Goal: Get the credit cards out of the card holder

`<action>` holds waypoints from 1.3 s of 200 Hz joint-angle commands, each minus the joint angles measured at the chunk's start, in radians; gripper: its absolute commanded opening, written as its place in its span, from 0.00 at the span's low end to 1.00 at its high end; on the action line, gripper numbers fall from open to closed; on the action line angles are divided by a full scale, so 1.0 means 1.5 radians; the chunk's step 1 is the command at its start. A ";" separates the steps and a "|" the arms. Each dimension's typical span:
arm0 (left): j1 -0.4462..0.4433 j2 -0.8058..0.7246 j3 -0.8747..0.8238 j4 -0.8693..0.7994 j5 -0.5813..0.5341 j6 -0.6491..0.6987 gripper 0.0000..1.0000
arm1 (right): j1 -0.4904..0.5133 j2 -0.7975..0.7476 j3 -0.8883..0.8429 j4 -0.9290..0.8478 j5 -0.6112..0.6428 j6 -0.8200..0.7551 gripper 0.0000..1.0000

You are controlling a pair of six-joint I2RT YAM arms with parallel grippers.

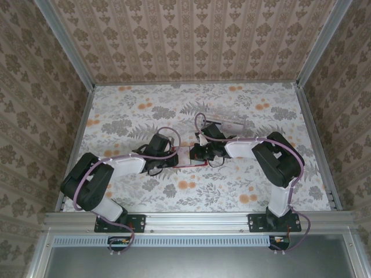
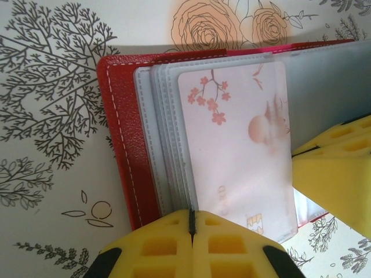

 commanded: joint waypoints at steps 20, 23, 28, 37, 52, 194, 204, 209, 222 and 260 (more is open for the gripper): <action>-0.005 0.026 -0.007 -0.051 -0.027 -0.002 0.02 | -0.025 -0.024 -0.017 0.001 -0.016 -0.004 0.00; -0.005 0.026 -0.007 -0.051 -0.027 -0.003 0.02 | -0.027 -0.024 -0.018 0.000 -0.017 -0.004 0.00; -0.005 0.026 -0.007 -0.051 -0.027 -0.003 0.02 | -0.030 -0.025 -0.019 -0.001 -0.018 -0.006 0.00; -0.005 0.026 -0.007 -0.052 -0.027 -0.003 0.02 | -0.034 -0.026 -0.021 -0.003 -0.018 -0.007 0.00; -0.004 0.026 -0.006 -0.054 -0.028 -0.002 0.01 | -0.038 -0.028 -0.026 0.001 -0.027 -0.007 0.00; -0.006 0.037 0.005 -0.056 -0.019 0.002 0.01 | -0.024 0.015 -0.007 0.055 -0.080 0.012 0.18; -0.005 0.037 0.005 -0.056 -0.019 0.002 0.01 | -0.023 0.020 -0.005 0.053 -0.081 0.012 0.18; -0.006 0.037 0.005 -0.056 -0.019 0.002 0.01 | -0.023 0.022 -0.003 0.052 -0.080 0.011 0.18; -0.006 0.038 0.004 -0.054 -0.018 0.003 0.01 | -0.023 0.029 0.000 0.050 -0.081 0.013 0.18; -0.006 0.040 0.003 -0.052 -0.016 0.002 0.01 | -0.019 0.037 0.004 0.056 -0.088 0.017 0.19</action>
